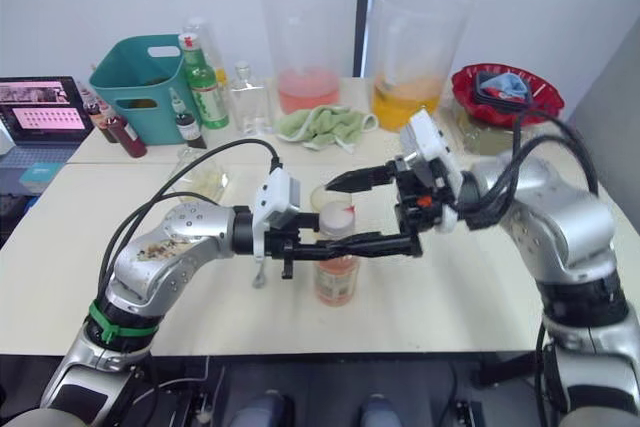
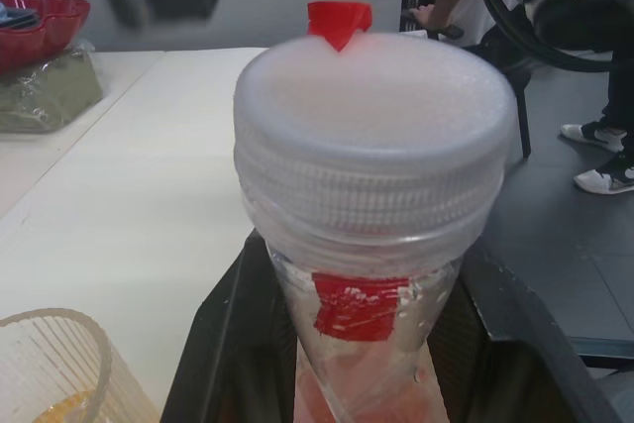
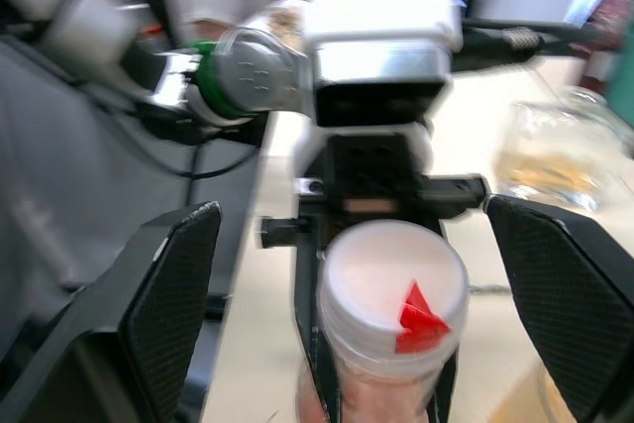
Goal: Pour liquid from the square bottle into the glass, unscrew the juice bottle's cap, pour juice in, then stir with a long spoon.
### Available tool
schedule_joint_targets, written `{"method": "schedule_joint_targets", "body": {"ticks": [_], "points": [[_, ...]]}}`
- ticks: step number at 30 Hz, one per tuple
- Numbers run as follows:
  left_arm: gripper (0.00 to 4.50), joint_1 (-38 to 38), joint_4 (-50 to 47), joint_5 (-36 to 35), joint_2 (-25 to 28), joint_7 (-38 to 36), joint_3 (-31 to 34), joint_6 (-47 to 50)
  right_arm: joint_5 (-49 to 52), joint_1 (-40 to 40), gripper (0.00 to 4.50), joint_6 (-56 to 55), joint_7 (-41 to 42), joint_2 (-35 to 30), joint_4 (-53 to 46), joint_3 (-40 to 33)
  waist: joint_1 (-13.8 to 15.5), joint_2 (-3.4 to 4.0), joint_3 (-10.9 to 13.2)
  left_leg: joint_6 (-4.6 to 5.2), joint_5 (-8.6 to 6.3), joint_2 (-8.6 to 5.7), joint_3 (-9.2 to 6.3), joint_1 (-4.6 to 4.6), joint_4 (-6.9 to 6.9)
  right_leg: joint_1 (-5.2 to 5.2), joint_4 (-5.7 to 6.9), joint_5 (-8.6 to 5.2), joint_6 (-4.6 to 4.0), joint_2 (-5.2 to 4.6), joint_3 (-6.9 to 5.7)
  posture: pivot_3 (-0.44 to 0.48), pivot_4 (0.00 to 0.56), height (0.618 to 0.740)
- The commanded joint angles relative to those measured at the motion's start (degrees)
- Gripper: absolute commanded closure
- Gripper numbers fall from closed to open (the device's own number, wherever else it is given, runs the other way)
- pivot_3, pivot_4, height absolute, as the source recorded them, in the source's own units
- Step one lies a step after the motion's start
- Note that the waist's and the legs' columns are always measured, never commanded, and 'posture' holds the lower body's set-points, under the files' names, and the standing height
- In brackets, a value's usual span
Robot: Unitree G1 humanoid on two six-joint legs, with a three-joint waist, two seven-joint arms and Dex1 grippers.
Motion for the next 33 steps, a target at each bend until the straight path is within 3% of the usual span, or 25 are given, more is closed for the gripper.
{"method": "schedule_joint_targets", "body": {"ticks": [1, 11, 14, 19, 20, 27, 33], "points": [[3.24, -0.62, 0.28, 0.24, -0.59, -1.56, -1.28, -1.38, 0.98, 1.59, 0.02, 2.93, -8.75, 0.5, -6.41, -3.81, 0.08, 0.0, 0.0, 0.0, 0.0, -0.01, 0.01, 0.0, 0.0, 0.0, 0.0, 0.0, 0.0, 0.01, 0.0, 0.0, 0.15, 0.74], [3.24, -0.15, 1.42, 1.0, -1.2, -2.46, -1.79, -2.72, 4.71, 5.99, 0.02, 6.92, -15.81, 0.23, -10.85, -6.72, 0.45, 0.0, 0.0, 0.0, 0.0, -0.05, 0.16, 0.0, 0.01, 0.05, -0.06, 0.01, 0.02, 0.03, -0.01, 0.0, 0.15, 0.74], [3.24, -0.22, 1.81, 1.17, -1.17, -2.55, -1.78, -2.94, 5.34, 6.34, 0.82, 7.34, -16.56, 0.18, -11.36, -6.45, 0.47, 0.0, 0.0, 0.0, 0.0, -0.05, 0.18, 0.01, 0.01, 0.07, -0.06, 0.01, 0.02, 0.03, -0.02, 0.0, 0.15, 0.74], [3.24, 0.05, 2.06, 1.55, -1.07, -2.19, -1.54, -3.28, 4.53, 6.63, 2.54, 6.62, -16.52, 0.66, -11.5, -4.76, 0.44, 0.0, 0.0, 0.0, 0.0, -0.05, 0.21, 0.01, 0.01, 0.07, -0.07, 0.01, 0.02, 0.04, -0.02, 0.0, 0.15, 0.74], [3.24, 0.23, 2.03, 1.62, -0.93, -1.99, -1.36, -3.23, 4.27, 6.21, 2.79, 6.01, -15.49, 0.82, -10.97, -4.1, 0.44, 0.0, 0.0, 0.0, 0.0, -0.05, 0.21, 0.02, 0.01, 0.08, -0.07, 0.01, 0.02, 0.04, -0.02, 0.0, 0.15, 0.74], [3.24, 1.67, -0.05, 1.38, 0.54, -1.54, -0.82, -2.31, 0.82, 2.17, 2.79, -0.92, -2.14, 0.76, -6.27, 1.92, 0.12, 0.0, 0.0, 0.0, 0.0, 0.0, 0.29, 0.05, 0.01, 0.09, -0.08, 0.01, 0.02, 0.1, -0.01, 0.0, 0.15, 0.74], [3.24, 2.7, -3.83, 0.54, 3.12, -1.54, -0.15, -0.34, -6.91, -6.16, 2.79, -13.61, 17.6, 4.99, 9.94, 9.43, -0.89, 0.0, 0.0, 0.0, 0.0, 0.06, 0.34, 0.06, 0.01, 0.08, -0.07, 0.01, 0.02, 0.2, -0.01, 0.0, 0.15, 0.74]]}}
